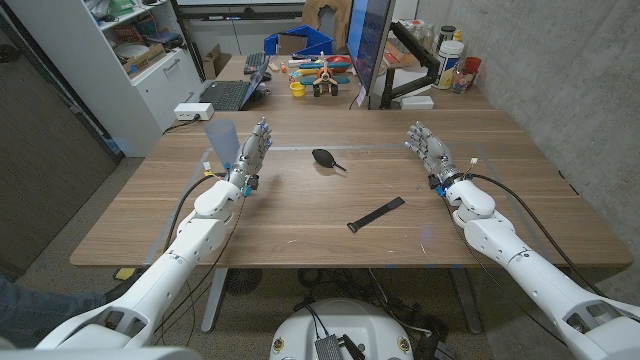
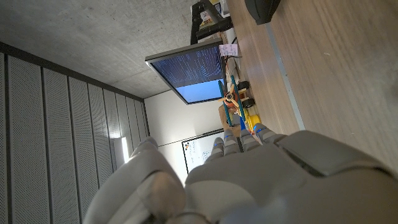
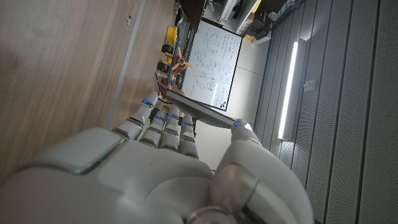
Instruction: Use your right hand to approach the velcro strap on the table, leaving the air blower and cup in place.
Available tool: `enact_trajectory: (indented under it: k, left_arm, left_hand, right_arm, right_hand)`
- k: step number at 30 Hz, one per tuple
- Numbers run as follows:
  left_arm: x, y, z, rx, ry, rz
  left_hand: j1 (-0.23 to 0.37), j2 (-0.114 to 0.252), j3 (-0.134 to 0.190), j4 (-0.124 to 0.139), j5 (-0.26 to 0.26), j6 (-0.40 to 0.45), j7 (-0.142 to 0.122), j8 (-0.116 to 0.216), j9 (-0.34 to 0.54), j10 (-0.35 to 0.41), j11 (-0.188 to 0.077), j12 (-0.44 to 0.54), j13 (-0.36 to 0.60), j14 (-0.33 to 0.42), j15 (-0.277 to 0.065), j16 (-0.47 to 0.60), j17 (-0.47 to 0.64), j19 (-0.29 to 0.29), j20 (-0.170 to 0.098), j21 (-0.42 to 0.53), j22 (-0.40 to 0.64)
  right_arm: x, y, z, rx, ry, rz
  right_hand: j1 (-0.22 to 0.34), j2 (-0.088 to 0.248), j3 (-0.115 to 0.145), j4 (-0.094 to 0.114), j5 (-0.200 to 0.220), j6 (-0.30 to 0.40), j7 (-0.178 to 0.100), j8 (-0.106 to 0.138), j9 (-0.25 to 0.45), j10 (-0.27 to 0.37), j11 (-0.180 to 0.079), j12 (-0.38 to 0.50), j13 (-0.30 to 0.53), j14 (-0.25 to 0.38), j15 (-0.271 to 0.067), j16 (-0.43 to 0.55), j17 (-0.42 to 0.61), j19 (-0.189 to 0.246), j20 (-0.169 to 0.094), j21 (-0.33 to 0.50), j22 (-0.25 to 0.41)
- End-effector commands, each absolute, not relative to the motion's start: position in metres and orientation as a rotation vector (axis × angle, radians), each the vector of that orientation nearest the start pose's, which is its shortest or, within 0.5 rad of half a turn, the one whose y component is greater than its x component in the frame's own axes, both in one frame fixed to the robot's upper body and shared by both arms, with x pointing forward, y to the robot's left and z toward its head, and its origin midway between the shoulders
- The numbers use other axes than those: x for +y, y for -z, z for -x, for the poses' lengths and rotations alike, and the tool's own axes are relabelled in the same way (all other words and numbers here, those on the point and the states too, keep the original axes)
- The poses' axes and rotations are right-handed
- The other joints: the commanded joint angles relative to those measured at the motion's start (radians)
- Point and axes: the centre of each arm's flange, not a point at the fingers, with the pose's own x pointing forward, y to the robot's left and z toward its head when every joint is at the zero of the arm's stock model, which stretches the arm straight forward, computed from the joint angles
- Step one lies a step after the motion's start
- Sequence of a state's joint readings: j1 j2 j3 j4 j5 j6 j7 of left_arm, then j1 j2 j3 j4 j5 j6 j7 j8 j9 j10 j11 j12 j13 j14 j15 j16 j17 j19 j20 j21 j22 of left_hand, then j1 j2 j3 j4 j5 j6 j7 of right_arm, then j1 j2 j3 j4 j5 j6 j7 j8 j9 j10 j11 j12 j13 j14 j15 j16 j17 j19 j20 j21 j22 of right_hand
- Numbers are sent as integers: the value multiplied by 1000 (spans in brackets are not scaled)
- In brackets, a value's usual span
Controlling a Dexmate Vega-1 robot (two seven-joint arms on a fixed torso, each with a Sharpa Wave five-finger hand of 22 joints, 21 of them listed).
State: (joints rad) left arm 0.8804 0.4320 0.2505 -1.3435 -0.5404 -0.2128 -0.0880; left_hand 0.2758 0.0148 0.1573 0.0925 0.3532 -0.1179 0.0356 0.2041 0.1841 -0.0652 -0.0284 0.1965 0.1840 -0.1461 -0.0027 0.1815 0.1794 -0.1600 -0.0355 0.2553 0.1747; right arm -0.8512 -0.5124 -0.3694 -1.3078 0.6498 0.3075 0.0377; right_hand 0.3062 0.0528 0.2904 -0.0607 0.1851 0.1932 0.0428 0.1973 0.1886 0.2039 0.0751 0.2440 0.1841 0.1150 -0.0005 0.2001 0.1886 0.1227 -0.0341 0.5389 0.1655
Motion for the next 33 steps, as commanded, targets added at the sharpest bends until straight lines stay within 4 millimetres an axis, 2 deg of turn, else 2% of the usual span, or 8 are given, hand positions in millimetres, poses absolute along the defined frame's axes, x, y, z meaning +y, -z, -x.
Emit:
enact_trajectory:
  k: [1, 14, 17, 26, 33]
  left_arm:
    - [287, 24, -647, -585, 221, 23]
    - [286, 20, -649, -585, 236, 19]
    - [285, 19, -649, -584, 240, 21]
    - [286, 17, -648, -590, 246, 17]
    - [286, 15, -648, -586, 249, 10]
  left_hand:
    - [8, 1, 4, 1, 5, -6, 2, 3, 2, -8, -1, 7, 5, -7, 1, 5, 5, -8, -30, 1, 5]
    - [10, 4, 2, 1, 6, -6, 2, 1, 2, -8, -4, 7, 5, -7, 2, 5, 5, -11, -22, -4, 5]
    - [10, 4, 2, 1, 6, -5, 2, 1, 2, -8, -4, 8, 5, -6, 1, 6, 5, -11, -21, -4, 5]
    - [11, 5, 1, 1, 6, -4, 3, 0, 2, -8, -3, 8, 5, -6, 2, 6, 5, -14, -19, -8, 5]
    - [12, 6, -1, 0, 6, -4, 0, -1, 2, -9, -4, 8, 5, -6, 2, 6, 5, -17, -16, -11, 6]
  right_arm:
    - [-290, 26, -647, -633, -214, -13]
    - [-289, 20, -641, -660, -219, 28]
    - [-288, 19, -639, -668, -218, 39]
    - [-286, 18, -635, -705, -222, 52]
    - [-285, 20, -633, -744, -230, 41]
  right_hand:
    - [5, 1, 4, -4, 5, 4, -6, 6, 3, 9, -1, 3, 3, 11, 0, 7, 3, 11, -35, -5, 5]
    - [6, -3, 2, -9, 6, 7, -23, 6, 4, 11, -3, 1, 3, 26, -2, 9, 2, 30, -26, -10, 5]
    - [5, -7, 0, -11, 6, 11, -35, 7, 4, 14, -3, 1, 4, 27, -4, 8, 1, 35, -23, -12, 5]
    - [0, -22, -9, -15, 7, 15, -39, 8, 5, 23, -5, 2, 4, 37, -7, 9, 0, 50, -12, -15, 4]
    - [-6, -30, -15, -17, 12, 17, -45, 7, 6, 40, -11, 5, 5, 69, -19, 16, 0, 95, -15, -15, 4]
